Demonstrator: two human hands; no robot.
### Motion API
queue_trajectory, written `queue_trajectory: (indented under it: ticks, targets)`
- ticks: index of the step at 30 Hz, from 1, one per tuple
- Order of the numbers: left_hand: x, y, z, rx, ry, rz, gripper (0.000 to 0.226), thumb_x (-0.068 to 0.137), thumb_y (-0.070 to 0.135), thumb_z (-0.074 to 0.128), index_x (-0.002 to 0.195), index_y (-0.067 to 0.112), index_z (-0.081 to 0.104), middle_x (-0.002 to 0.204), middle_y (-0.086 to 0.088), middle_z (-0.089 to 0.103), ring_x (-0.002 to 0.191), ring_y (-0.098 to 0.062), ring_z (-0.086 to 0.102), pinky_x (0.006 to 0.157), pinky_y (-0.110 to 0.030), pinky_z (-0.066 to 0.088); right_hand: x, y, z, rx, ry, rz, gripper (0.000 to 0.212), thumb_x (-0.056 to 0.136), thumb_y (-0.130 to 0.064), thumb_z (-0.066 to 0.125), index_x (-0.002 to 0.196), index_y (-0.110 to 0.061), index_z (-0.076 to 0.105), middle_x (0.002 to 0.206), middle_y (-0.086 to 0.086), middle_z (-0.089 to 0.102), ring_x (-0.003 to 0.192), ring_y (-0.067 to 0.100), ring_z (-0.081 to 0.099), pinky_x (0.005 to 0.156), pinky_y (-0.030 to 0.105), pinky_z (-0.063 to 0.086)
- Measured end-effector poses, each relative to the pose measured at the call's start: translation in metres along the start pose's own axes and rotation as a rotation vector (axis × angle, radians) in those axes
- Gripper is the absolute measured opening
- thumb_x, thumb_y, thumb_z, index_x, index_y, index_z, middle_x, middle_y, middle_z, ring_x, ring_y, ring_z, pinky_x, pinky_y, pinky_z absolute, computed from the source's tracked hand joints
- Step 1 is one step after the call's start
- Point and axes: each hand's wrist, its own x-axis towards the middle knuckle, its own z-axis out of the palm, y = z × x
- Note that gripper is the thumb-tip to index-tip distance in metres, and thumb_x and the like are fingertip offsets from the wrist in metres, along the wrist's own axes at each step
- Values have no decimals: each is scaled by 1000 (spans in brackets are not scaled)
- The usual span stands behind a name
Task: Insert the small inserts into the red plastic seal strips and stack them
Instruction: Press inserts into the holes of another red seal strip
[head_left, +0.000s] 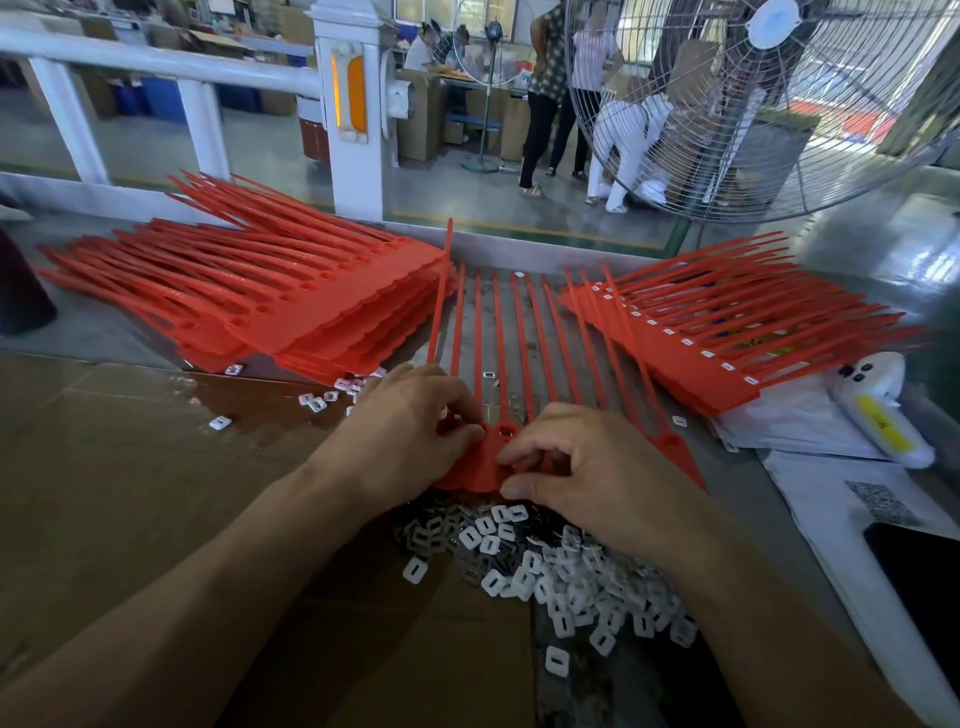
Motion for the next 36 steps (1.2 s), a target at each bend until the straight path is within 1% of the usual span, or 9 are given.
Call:
queue_trajectory:
  ticks: [3,6,10,13,17,21,26,33,36]
  targets:
    - [0,0,0,-2,4,2,8,92,38,70,98,34,71,103,14,62,104,-9,53,101,-41,44,-2,0,-2,15,-8,1,25,84,-36,84,108,-32,78,95,-17,63,92,-2,62,78,19,47]
    - [0,0,1,-2,3,-1,8,92,39,70,98,34,71,103,14,62,104,-9,53,101,-40,44,-1,-1,-2,26,14,-5,17,89,-31,80,107,-32,79,96,-18,64,93,-2,62,83,19,48]
    - [0,-1,1,-4,-3,2,9,92,40,69,98,34,71,102,15,62,102,-8,52,99,-38,44,-1,-1,-4,-14,25,10,17,93,-31,76,110,-32,78,99,-17,64,95,-2,61,87,24,50]
    - [0,-1,1,-13,6,-1,9,92,40,69,98,34,72,102,14,62,101,-8,53,98,-37,45,-3,-2,-4,-5,-32,4,20,88,-33,80,108,-31,79,100,-16,64,94,-2,62,86,23,51]
    - [0,-1,0,-24,9,-6,11,92,41,69,98,33,72,103,14,62,102,-7,53,98,-37,45,-4,-3,-5,-50,-64,-18,19,90,-29,79,109,-32,79,101,-18,64,96,-3,61,84,18,48]
    - [1,-2,1,-20,4,0,13,92,42,68,100,32,72,103,15,62,102,-7,53,98,-36,46,-5,-3,-3,-88,-48,-41,13,91,-28,78,103,-32,79,98,-19,64,93,-2,61,84,22,51]
    - [0,-2,1,-13,-5,0,12,93,42,67,99,33,72,102,16,61,101,-5,52,97,-35,46,-6,-5,0,-119,-18,-71,8,90,-32,78,98,-33,78,95,-21,62,91,-2,61,78,21,51]
    - [0,-4,2,-43,-19,8,13,94,40,67,100,30,72,100,15,61,98,-5,54,93,-33,48,-5,-7,1,-121,-24,-88,12,89,-35,78,100,-34,77,97,-20,62,92,-1,60,81,25,52]
    - [1,-5,3,-52,-29,9,13,94,40,67,100,30,72,100,16,61,97,-3,55,92,-32,49,-4,-5,3,-112,-19,-89,8,88,-34,79,96,-33,77,95,-19,63,90,-1,60,80,25,50]
